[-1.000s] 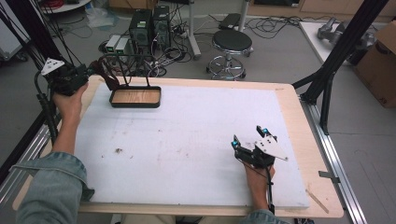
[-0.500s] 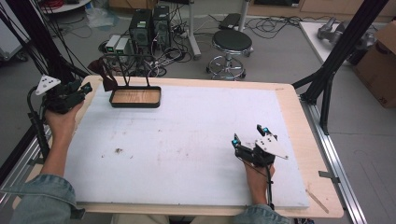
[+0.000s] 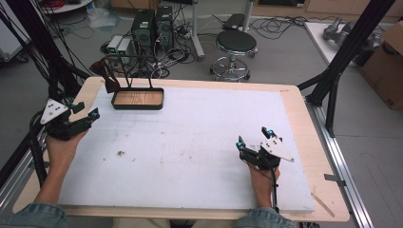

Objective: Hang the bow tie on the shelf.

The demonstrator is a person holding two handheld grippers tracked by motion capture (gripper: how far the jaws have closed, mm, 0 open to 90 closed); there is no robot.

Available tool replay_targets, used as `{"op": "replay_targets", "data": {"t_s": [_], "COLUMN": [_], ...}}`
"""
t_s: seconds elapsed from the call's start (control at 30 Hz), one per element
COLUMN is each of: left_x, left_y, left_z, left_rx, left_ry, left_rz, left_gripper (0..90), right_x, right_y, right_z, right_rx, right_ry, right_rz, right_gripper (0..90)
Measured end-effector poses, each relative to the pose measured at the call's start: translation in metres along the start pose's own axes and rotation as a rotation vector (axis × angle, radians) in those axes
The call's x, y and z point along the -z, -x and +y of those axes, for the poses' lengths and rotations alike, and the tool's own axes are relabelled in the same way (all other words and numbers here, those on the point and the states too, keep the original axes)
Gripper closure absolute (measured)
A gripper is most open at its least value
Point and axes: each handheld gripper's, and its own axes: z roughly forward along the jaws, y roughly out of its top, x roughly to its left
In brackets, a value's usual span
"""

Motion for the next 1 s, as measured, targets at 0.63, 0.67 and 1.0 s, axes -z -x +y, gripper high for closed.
{"op": "replay_targets", "data": {"t_s": [0.63,0.67,1.0], "left_x": [0.049,0.049,0.048], "left_y": [0.04,0.042,0.042], "left_z": [-0.029,-0.033,-0.047], "left_rx": [0.024,0.016,0.068], "left_ry": [0.016,0.013,-0.013], "left_rz": [0.047,0.051,0.056], "left_gripper": [24.6,24.6,23.5], "right_x": [0.001,0.001,0.001], "right_y": [0.0,0.0,-0.001], "right_z": [-0.001,-0.001,-0.001], "right_rx": [0.002,0.004,0.014], "right_ry": [-0.004,-0.005,-0.015], "right_rz": [-0.008,-0.01,-0.004], "right_gripper": [10.6,10.6,10.6]}}
